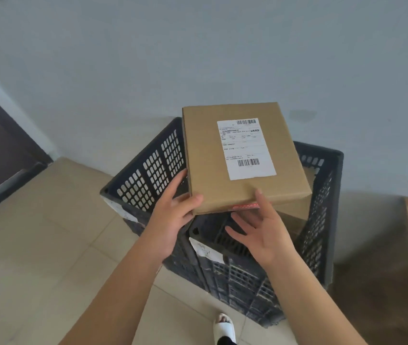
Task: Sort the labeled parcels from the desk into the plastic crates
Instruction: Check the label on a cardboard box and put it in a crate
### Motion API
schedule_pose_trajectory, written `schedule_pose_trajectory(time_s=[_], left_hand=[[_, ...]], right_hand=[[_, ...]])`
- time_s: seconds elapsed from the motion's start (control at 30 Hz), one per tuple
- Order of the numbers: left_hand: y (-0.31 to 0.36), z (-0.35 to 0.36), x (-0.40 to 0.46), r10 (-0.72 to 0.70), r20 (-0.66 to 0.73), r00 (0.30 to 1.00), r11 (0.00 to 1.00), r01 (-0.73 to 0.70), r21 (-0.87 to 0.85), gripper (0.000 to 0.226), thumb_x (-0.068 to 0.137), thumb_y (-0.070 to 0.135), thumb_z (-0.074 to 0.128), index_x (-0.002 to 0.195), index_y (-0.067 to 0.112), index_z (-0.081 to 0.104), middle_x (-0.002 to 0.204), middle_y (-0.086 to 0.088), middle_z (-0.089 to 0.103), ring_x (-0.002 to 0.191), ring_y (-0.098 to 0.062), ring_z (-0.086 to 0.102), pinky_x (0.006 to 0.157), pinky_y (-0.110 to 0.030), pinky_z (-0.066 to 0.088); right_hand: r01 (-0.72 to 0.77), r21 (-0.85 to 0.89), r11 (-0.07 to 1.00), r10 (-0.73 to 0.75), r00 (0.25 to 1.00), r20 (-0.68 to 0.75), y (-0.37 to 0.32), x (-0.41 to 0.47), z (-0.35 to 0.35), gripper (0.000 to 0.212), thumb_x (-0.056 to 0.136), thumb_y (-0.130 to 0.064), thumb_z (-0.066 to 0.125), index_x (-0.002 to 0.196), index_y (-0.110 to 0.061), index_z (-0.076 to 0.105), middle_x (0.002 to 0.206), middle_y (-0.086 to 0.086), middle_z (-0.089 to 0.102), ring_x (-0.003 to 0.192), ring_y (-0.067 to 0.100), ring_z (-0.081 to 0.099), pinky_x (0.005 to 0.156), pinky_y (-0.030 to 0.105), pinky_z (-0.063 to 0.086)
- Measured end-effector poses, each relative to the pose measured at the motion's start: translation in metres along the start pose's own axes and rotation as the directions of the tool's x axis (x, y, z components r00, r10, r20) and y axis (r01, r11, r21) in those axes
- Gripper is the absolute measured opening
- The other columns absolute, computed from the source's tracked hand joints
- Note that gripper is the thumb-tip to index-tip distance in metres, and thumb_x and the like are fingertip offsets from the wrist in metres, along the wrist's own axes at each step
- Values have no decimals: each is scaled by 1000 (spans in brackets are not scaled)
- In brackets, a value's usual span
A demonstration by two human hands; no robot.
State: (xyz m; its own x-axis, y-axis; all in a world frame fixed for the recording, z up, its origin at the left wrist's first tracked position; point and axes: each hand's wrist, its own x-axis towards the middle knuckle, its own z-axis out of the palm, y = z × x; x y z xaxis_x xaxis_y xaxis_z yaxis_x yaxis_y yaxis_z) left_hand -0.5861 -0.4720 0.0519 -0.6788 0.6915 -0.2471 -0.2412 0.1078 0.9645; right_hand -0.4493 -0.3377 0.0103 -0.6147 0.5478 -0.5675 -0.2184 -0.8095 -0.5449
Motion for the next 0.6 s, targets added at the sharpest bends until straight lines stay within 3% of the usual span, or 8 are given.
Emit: schedule_pose_trajectory(time_s=[0.07,0.23,0.33,0.4,0.47,0.6], left_hand=[[6,2,33,-16,42,999,999,15,33,68,94,11,71,145,46,45,124,0,74,119,-16,69,109,-40,47],[5,6,93,-74,199,977,986,42,163,69,97,18,69,150,48,36,126,4,73,115,-8,69,110,-38,42],[-3,2,124,-155,253,955,953,77,293,81,95,35,72,156,51,22,154,-4,52,143,-16,47,120,-46,27],[-11,-3,147,-212,219,952,907,108,408,93,90,45,76,158,53,14,168,-5,28,155,-22,25,122,-51,22],[-26,-8,169,-254,205,945,839,110,533,105,87,45,80,161,50,6,172,-1,14,157,-24,19,122,-51,23],[-63,-7,201,-301,186,935,695,81,715,120,83,37,85,164,36,-4,172,-6,15,156,-32,22,123,-53,28]], right_hand=[[14,34,999,-12,999,-38,-10,25,6,41,93,-37,70,127,-19,59,128,19,67,122,37,61,108,67,44],[38,128,991,-20,990,-140,-16,65,4,62,88,-35,76,142,-14,53,126,21,66,118,40,64,103,62,49],[52,175,983,-13,976,-219,-17,81,-6,64,89,-34,76,144,-15,48,129,21,63,112,40,66,102,61,50],[74,196,978,-16,959,-282,-21,91,-15,65,90,-33,76,145,-15,47,128,22,63,110,39,66,101,61,49],[101,202,974,-28,941,-337,-26,101,-23,67,88,-32,78,145,-15,47,130,21,62,109,38,65,96,61,49],[147,211,966,-41,898,-437,-28,123,-35,65,86,-33,80,142,-15,52,131,20,60,104,35,63,97,61,49]])
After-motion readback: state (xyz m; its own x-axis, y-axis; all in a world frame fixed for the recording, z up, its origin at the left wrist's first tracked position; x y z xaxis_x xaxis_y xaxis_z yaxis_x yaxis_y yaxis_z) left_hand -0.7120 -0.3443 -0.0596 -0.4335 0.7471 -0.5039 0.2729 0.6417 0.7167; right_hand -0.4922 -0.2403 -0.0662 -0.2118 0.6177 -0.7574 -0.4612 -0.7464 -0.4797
